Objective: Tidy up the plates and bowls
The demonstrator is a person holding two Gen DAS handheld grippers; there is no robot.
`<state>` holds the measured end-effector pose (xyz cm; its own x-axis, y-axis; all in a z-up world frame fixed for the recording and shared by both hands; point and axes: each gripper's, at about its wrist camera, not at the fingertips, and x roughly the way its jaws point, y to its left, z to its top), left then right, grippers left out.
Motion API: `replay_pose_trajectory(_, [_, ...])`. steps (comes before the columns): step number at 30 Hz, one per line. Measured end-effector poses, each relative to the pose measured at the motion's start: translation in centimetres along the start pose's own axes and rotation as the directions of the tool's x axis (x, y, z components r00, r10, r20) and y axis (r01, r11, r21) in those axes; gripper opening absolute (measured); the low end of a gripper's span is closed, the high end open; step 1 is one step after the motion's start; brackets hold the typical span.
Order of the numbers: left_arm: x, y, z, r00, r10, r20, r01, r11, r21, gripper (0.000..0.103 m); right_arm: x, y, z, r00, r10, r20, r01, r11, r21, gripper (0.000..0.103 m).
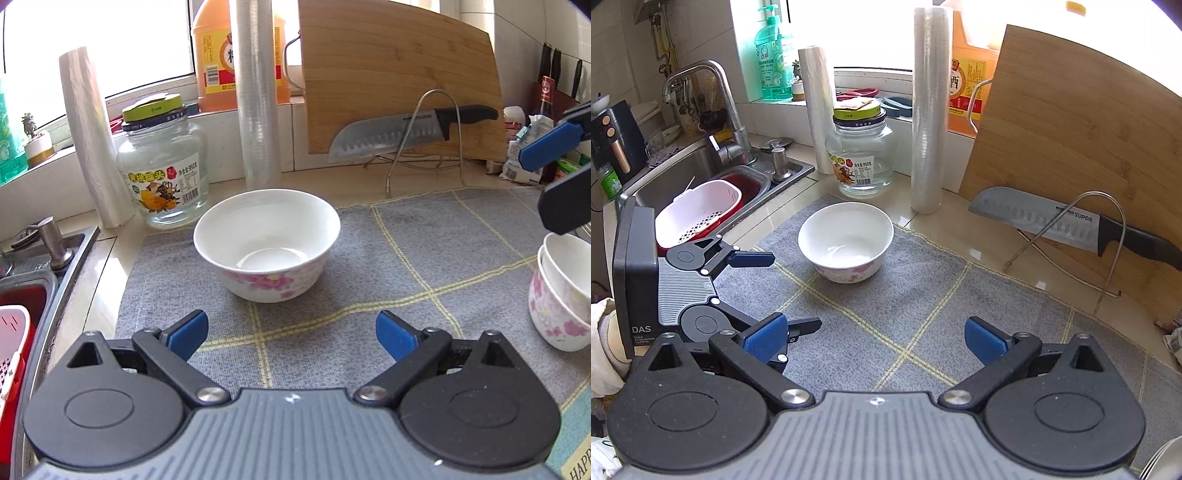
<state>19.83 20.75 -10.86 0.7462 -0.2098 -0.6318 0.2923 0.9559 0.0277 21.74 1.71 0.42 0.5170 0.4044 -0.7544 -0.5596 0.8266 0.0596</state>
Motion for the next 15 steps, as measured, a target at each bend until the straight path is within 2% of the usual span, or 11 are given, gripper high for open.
replay_pose_trajectory(4, [1.7, 0.8, -0.2, 0.999, 0.021, -0.029, -0.022, 1.0, -0.015, 0.097, 1.4, 0.2, 1.0, 1.0, 0.006, -0.017, -0.006, 1.0, -0.016, 0.103])
replay_pose_trajectory(15, [4.0, 2.0, -0.6, 0.999, -0.008, -0.046, 0.005, 0.998, -0.06, 0.099, 6.6, 0.1, 2.7, 0.994, 0.028, -0.108, -0.032, 0.999, -0.032, 0.103])
